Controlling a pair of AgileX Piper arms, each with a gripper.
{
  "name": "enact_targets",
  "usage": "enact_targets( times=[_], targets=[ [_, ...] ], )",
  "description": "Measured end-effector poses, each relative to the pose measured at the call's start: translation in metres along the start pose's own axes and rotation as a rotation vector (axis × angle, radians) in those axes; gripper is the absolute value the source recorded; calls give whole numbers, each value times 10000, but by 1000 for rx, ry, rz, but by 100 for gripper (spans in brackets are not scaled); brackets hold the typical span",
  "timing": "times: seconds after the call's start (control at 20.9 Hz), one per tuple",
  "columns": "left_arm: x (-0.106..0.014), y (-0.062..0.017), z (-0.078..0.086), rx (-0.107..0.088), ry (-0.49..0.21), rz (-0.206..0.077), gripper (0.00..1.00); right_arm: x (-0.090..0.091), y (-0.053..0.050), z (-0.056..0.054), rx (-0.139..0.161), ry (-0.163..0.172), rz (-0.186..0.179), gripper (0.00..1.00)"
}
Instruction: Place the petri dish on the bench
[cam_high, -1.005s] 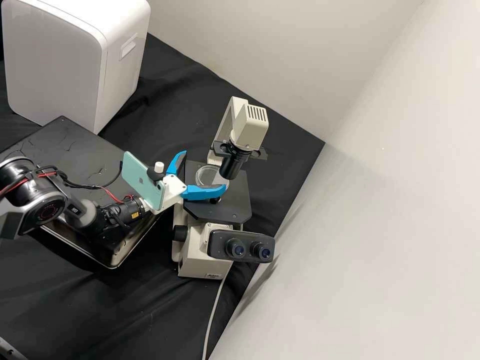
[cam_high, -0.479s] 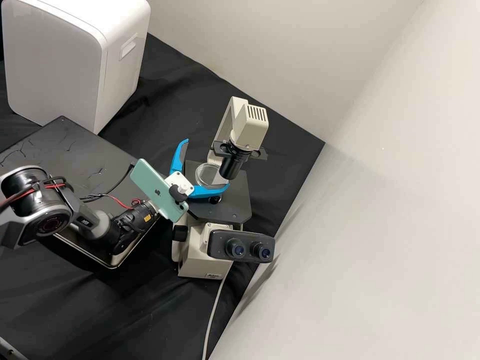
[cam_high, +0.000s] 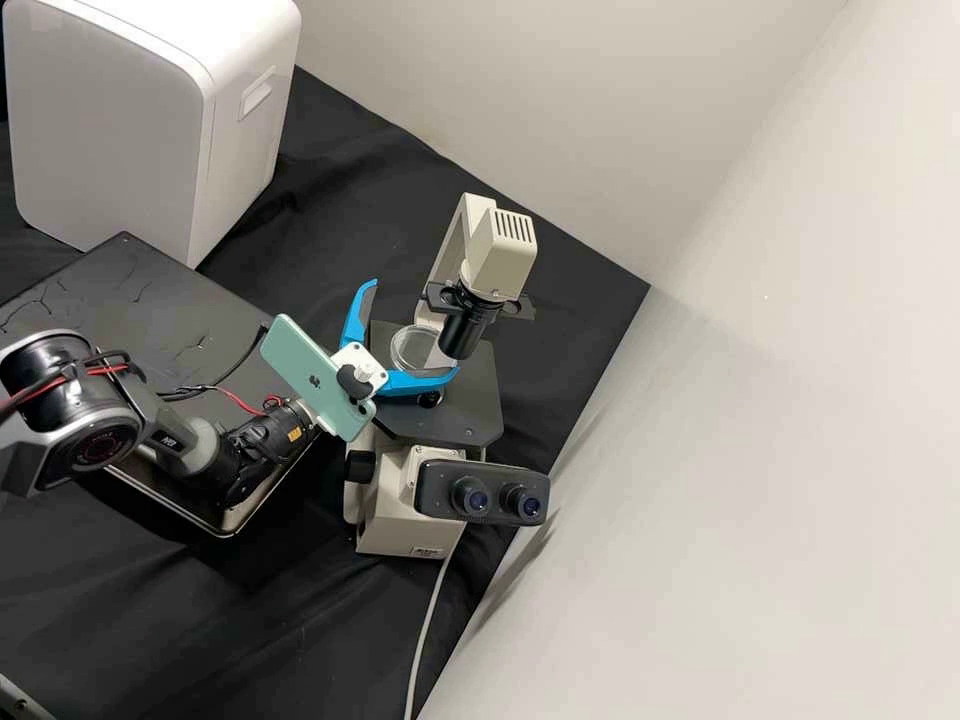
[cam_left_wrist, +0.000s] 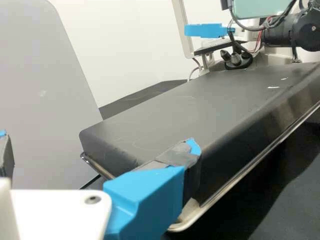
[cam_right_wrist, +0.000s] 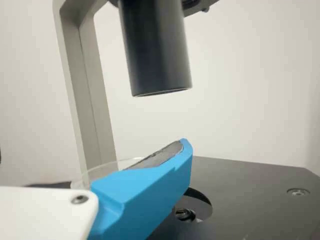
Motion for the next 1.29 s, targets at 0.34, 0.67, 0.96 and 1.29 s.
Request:
enact_targets(
  times=[0.34,0.67,0.96,1.29],
  targets=[
    [5,-15,3,5,0,-8,100,4,-10,-31,-205,-110,61,100],
    [10,-15,-15,4,11,-8,100,4,-16,-38,-202,-121,67,0],
    [10,-15,-15,4,11,-8,100,-1,-19,-34,-202,-122,66,0],
    [10,-15,-16,4,11,-8,100,-1,-19,-34,-202,-122,66,0]
  ],
)
